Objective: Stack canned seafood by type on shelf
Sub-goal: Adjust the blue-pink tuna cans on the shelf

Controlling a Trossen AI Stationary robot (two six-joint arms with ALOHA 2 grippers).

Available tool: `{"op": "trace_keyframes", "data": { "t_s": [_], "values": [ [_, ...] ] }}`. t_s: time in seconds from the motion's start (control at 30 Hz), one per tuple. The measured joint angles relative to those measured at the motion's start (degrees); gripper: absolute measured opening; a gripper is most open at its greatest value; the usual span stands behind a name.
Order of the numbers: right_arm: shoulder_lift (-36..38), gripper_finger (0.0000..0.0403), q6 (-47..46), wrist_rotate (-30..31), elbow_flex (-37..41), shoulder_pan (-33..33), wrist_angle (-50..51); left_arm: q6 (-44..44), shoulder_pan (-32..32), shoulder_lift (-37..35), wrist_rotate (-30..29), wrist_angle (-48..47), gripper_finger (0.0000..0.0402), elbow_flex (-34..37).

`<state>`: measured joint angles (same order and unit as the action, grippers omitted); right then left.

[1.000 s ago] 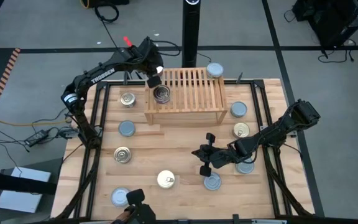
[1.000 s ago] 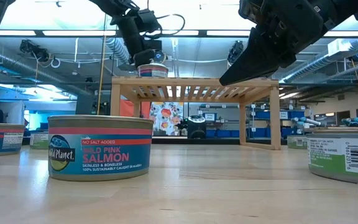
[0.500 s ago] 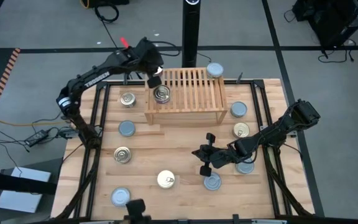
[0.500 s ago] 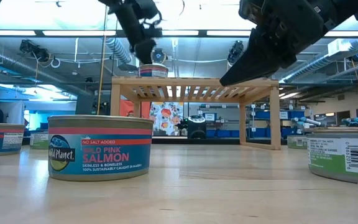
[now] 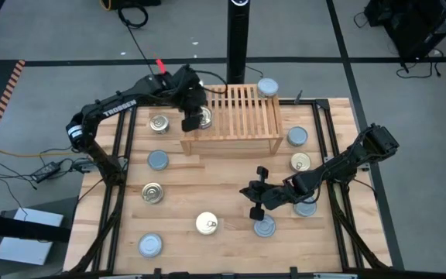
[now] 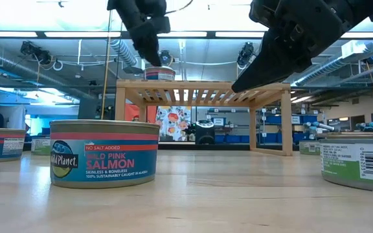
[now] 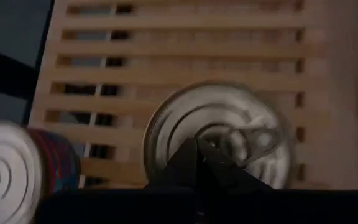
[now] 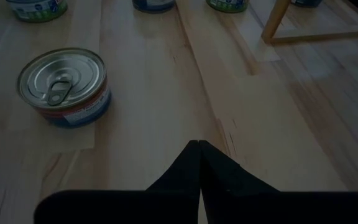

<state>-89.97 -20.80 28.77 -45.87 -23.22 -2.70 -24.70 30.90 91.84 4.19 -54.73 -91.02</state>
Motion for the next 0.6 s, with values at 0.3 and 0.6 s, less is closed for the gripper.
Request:
{"op": "trace_keyframes", "data": {
  "t_s": [0.3,0.6],
  "values": [
    [0.0,0.0013,0.0,0.0,0.0,0.0,-0.1,0.4,0.0,-0.4,-2.2,2.0,0.0004,3.3],
    [0.0,0.0012,0.0,0.0,0.0,0.0,-0.1,0.9,0.1,-2.5,-6.6,-0.6,0.0004,3.7]
  ]
}}
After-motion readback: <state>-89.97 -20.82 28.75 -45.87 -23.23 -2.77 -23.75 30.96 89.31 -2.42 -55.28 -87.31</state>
